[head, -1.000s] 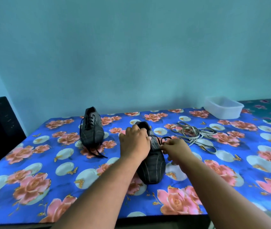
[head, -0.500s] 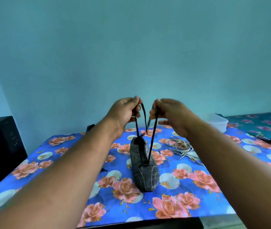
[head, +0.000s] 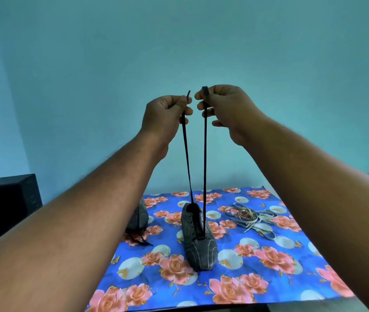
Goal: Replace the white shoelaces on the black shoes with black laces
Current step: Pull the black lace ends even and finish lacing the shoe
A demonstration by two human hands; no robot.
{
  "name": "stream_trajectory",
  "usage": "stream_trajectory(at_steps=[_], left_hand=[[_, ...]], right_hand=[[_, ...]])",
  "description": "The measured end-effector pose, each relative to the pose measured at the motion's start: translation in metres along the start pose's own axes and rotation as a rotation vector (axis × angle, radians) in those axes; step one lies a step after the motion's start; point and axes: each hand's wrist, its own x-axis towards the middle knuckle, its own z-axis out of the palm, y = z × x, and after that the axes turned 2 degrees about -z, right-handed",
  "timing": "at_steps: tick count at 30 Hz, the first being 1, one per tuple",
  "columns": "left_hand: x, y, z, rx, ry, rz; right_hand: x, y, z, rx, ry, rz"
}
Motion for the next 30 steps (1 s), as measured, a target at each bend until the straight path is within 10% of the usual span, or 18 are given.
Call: stream_trajectory(at_steps=[9,19,30], left_hand=[[-0.009,-0.003,-0.01,0.069,-0.037,-0.015],[-0.115,-0.174,-0.022,0.486,-0.335,-0.157],[-0.196,-0.255,-0.02,1.034,-0.837,0.419]], right_hand=[[-0.012,-0.007,0.002,0.001,-0.003,-0.021],[-0.07,0.1,0.012,0.011,-0.081,0.228],[-0.133,0.178,0.016,-0.006,-0.07,0.345]])
